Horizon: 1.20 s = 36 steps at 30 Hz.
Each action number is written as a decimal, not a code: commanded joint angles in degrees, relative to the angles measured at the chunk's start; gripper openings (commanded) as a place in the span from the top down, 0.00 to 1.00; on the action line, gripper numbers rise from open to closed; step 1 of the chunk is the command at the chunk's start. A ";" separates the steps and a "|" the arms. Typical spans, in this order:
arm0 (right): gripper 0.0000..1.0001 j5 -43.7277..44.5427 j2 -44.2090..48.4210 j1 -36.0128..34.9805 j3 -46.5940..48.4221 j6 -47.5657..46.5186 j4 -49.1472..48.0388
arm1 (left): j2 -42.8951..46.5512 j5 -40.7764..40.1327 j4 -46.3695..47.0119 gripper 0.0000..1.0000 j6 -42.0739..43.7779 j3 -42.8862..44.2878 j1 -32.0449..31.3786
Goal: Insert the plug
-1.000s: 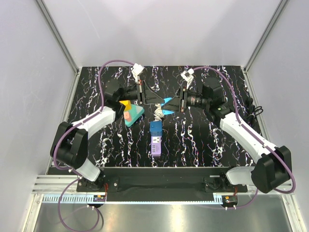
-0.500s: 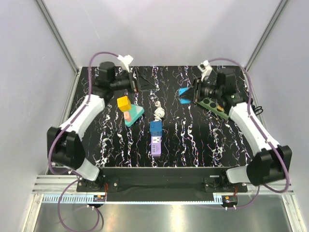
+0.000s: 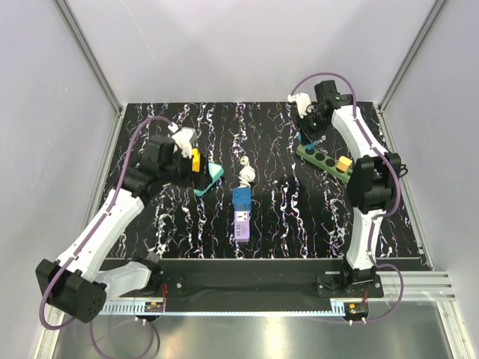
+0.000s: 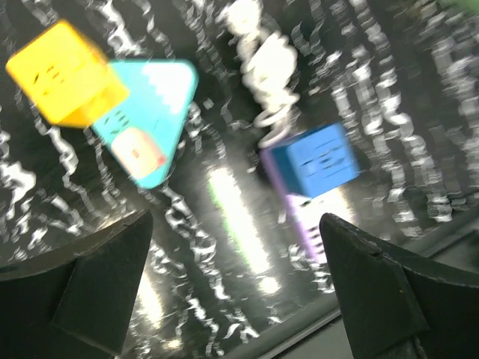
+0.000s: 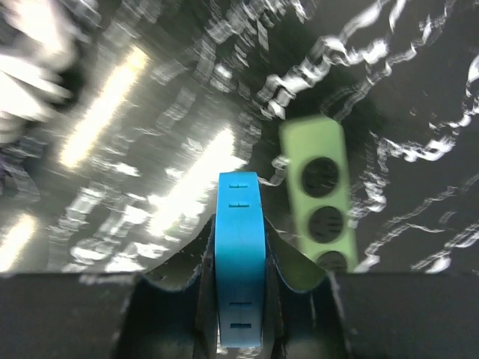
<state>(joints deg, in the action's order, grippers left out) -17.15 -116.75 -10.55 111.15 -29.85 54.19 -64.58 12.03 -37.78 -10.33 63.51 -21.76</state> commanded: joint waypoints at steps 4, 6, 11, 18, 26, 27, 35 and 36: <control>1.00 4.49 -4.89 6.23 7.23 -18.04 8.82 | 5.42 -11.06 3.41 0.01 4.96 -4.79 -1.61; 1.00 3.09 -5.68 6.85 7.32 -22.34 10.83 | 6.92 -11.86 3.59 0.01 5.32 -5.67 -2.58; 1.00 2.91 -8.04 7.82 8.72 -27.10 12.51 | 6.05 -12.83 3.42 0.01 5.76 -6.02 -3.11; 1.00 2.29 -13.15 8.26 13.74 -28.16 14.71 | 5.16 -12.30 3.24 0.01 5.58 -6.03 -3.11; 1.00 1.33 -13.94 8.35 13.83 -29.13 12.78 | 5.07 -12.30 3.15 0.01 5.67 -6.11 -3.11; 1.00 1.15 -14.03 8.35 13.83 -29.04 12.26 | 4.99 -12.30 3.15 0.01 5.58 -6.11 -3.11; 1.00 1.59 -13.86 8.61 10.67 -29.22 10.41 | 4.72 -12.38 2.98 0.01 5.67 -5.94 -3.11; 1.00 1.68 -13.77 8.61 10.49 -29.30 10.32 | 4.72 -12.30 2.98 0.01 5.67 -6.02 -3.11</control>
<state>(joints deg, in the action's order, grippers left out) -14.61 -131.31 -2.17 122.15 -57.93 65.45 -59.81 0.80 -36.75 -5.72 57.52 -24.80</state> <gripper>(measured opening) 0.277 0.987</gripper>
